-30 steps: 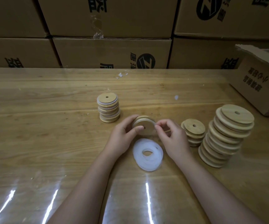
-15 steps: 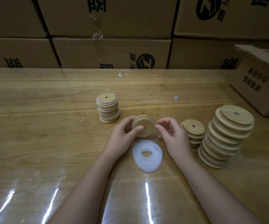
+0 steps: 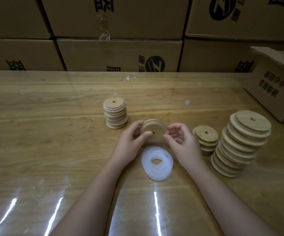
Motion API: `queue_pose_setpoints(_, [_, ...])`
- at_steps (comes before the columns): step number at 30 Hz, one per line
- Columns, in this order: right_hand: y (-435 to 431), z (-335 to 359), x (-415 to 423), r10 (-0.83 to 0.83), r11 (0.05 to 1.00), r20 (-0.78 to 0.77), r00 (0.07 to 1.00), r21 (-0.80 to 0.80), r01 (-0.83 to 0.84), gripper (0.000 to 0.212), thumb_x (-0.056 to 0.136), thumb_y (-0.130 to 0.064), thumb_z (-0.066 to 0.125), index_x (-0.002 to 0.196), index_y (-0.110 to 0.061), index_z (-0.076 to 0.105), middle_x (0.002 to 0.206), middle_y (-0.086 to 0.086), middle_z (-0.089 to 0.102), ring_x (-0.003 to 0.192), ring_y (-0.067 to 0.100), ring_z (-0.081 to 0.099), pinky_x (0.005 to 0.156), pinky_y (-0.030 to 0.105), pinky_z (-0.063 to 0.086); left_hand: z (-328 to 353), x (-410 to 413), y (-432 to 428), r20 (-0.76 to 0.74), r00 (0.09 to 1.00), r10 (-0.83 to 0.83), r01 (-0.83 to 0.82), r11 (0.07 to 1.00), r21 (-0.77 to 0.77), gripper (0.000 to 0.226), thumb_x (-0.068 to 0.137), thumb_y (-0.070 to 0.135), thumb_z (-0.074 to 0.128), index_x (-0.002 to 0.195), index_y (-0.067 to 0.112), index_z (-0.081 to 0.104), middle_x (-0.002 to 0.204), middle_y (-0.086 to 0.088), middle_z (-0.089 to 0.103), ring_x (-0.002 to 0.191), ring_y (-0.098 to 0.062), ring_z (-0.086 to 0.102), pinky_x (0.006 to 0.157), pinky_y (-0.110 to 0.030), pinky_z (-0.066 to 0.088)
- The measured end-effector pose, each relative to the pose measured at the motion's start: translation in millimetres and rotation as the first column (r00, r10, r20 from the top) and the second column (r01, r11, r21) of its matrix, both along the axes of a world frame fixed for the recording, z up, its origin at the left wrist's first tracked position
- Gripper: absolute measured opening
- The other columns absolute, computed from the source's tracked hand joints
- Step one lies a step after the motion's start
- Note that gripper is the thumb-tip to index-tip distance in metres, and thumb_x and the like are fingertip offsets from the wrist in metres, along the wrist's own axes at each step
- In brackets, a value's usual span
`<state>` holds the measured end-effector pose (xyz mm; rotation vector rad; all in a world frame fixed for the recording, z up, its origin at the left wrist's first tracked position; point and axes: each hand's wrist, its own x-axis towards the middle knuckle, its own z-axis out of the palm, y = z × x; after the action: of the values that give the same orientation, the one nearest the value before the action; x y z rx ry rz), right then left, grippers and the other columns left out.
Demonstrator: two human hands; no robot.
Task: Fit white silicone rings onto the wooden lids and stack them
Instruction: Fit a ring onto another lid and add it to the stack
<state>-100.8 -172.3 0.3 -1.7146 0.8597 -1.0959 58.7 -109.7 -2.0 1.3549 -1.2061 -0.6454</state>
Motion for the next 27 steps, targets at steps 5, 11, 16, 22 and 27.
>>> queue_pose_setpoints(5, [-2.3, -3.3, -0.6, -0.014, 1.0, 0.03, 0.999, 0.009, 0.014, 0.034, 0.081, 0.0, 0.066, 0.085, -0.032, 0.054, 0.082, -0.007, 0.064, 0.075, 0.005, 0.061, 0.071, 0.018, 0.05, -5.8, 1.3, -0.4, 0.221, 0.97, 0.096, -0.104, 0.994, 0.022, 0.034, 0.083, 0.028, 0.069, 0.114, 0.02, 0.06, 0.09, -0.001, 0.065, 0.08, -0.017, 0.059, 0.078, -0.039, 0.049])
queue_pose_setpoints(11, [-3.1, -4.1, -0.9, -0.015, 1.0, 0.025, 1.0, -0.016, 0.015, 0.034, 0.082, 0.0, 0.064, 0.085, -0.032, 0.054, 0.085, -0.006, 0.064, 0.081, 0.008, 0.063, 0.074, 0.023, 0.051, -6.9, 0.0, 1.6, 0.345, 0.923, 0.169, -0.175, 0.985, -0.015, 0.034, 0.082, 0.029, 0.07, 0.114, 0.023, 0.062, 0.082, 0.023, 0.059, 0.071, 0.006, 0.054, 0.072, -0.023, 0.046])
queue_pose_setpoints(16, [-2.5, -3.3, -1.8, -0.032, 0.999, 0.039, 0.999, -0.026, 0.034, 0.035, 0.081, 0.002, 0.065, 0.082, -0.032, 0.054, 0.081, -0.007, 0.064, 0.079, 0.006, 0.063, 0.076, 0.031, 0.054, -5.2, -1.1, 3.3, 0.441, 0.882, 0.168, -0.153, 0.986, -0.071, 0.034, 0.082, 0.029, 0.069, 0.115, 0.024, 0.062, 0.095, 0.017, 0.062, 0.078, 0.002, 0.055, 0.071, -0.025, 0.047])
queue_pose_setpoints(22, [-2.6, -2.7, -1.3, -0.019, 0.999, 0.033, 0.999, -0.025, 0.02, 0.03, 0.083, -0.002, 0.065, 0.083, -0.031, 0.056, 0.082, -0.01, 0.064, 0.076, -0.001, 0.062, 0.071, 0.017, 0.05, -1.9, -1.6, 1.8, 0.29, 0.947, 0.14, -0.151, 0.988, 0.016, 0.033, 0.081, 0.03, 0.071, 0.113, 0.026, 0.06, 0.082, 0.013, 0.066, 0.069, -0.004, 0.058, 0.065, -0.024, 0.048])
queue_pose_setpoints(27, [-0.2, -1.3, 1.0, 0.135, 0.991, -0.083, 0.987, 0.003, -0.135, 0.043, 0.081, -0.007, 0.068, 0.103, -0.041, 0.053, 0.096, -0.012, 0.062, 0.08, -0.002, 0.059, 0.069, 0.013, 0.048, 10.8, -0.9, 2.6, -0.225, 0.972, 0.064, -0.065, 0.998, 0.002, 0.026, 0.088, 0.014, 0.061, 0.111, 0.024, 0.055, 0.062, 0.002, 0.069, 0.046, -0.011, 0.061, 0.04, -0.017, 0.042])
